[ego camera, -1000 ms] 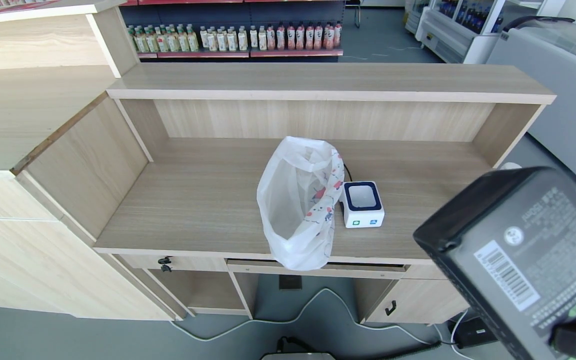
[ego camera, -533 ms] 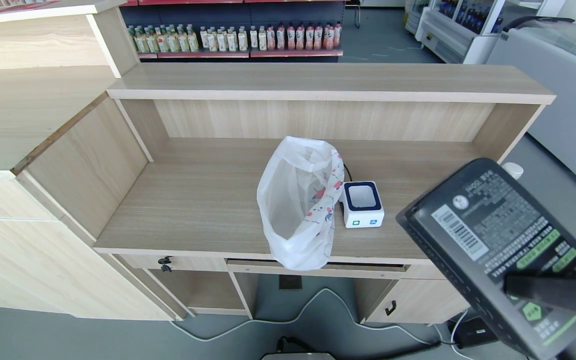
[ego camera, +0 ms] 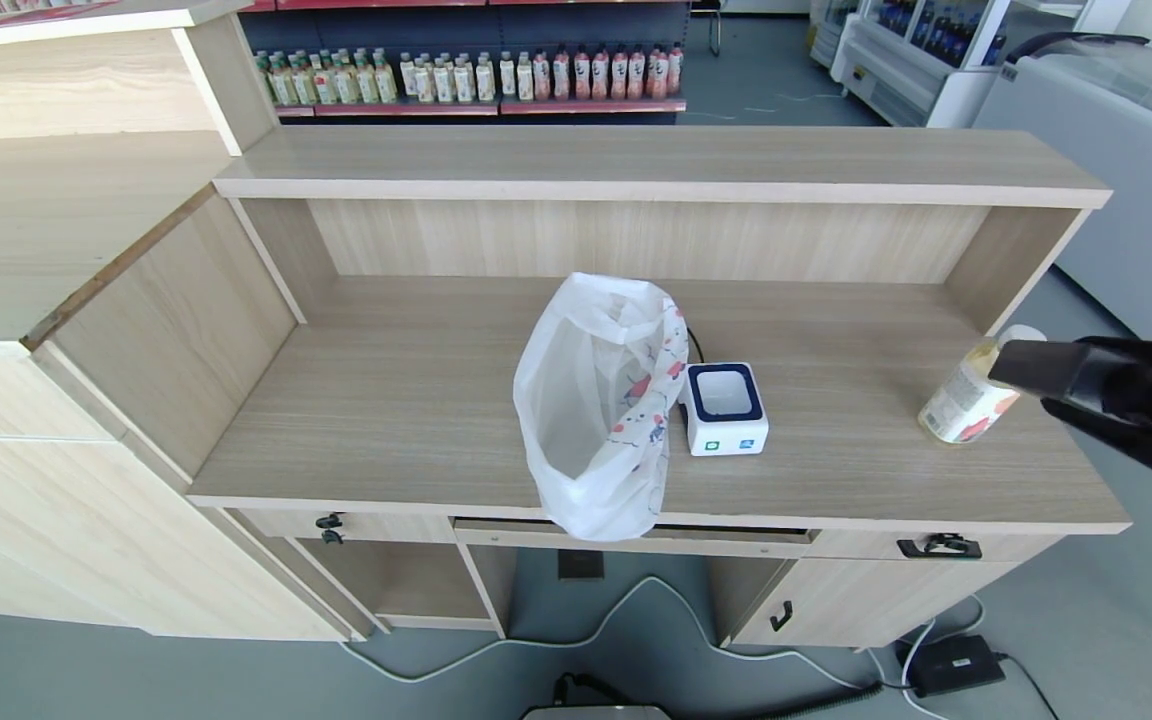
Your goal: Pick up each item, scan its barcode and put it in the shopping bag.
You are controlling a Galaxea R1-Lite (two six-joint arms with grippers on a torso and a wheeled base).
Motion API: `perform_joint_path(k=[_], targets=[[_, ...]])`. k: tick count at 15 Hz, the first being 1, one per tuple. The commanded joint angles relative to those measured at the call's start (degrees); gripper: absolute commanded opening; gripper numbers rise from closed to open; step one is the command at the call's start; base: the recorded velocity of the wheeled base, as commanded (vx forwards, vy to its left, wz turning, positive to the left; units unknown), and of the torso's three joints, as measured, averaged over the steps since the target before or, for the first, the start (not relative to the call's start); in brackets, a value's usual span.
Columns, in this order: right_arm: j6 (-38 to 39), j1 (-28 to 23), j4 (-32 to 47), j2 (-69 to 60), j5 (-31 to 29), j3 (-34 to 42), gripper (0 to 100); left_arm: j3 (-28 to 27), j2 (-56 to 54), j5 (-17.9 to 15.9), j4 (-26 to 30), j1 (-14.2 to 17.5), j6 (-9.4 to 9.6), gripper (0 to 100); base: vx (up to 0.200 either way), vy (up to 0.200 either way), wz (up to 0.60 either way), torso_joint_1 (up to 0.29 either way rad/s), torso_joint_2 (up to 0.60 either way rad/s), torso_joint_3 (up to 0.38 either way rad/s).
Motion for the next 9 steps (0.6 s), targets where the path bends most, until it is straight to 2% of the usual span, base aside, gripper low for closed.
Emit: perform_joint_path(k=[1,3,5,7,9], targets=[[4.1,-6.7,5.2,-0.4,4.0,-1.1,0,0.0,0.0,0.0,0.0,0.0,0.01,100,0.000,0.000,0.00,0.000,0.00,0.000],[4.6,-11.8,8.6,-0.2,8.7,-2.8,0,0.0,0.0,0.0,0.0,0.0,0.01,100,0.000,0.000,0.00,0.000,0.00,0.000],[7.8,-15.3,12.1,-0.3,9.4,-4.8,0,0.0,0.0,0.0,0.0,0.0,0.01,100,0.000,0.000,0.00,0.000,0.00,0.000],[12.0,-15.6,12.5,0.5,9.1,-5.5,0,0.0,0.0,0.0,0.0,0.0,0.01,100,0.000,0.000,0.00,0.000,0.00,0.000],[16.0,-15.4,12.1,1.5,9.3,-6.1,0,-0.1,0.0,0.0,0.0,0.0,0.01,100,0.000,0.000,0.60,0.002,0.00,0.002]])
